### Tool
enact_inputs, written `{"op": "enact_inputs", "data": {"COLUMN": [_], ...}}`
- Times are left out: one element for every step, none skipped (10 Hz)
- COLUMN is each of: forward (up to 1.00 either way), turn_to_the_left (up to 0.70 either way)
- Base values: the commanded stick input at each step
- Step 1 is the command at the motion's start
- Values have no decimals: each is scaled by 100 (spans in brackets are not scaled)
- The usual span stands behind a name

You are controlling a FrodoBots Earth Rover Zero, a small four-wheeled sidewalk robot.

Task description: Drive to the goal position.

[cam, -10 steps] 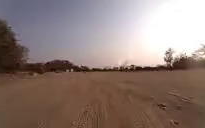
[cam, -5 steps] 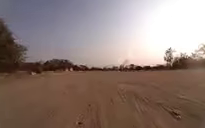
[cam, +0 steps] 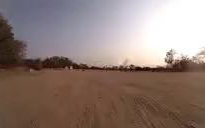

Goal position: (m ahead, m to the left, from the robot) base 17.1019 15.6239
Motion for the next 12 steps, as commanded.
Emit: {"op": "enact_inputs", "data": {"forward": [70, 70, 70, 70, 70, 70, 70, 70, 70, 70, 70, 70], "turn_to_the_left": [0, 0, 0, 0, 0, 0, 0, 0, 0, 0, 0, 0]}}
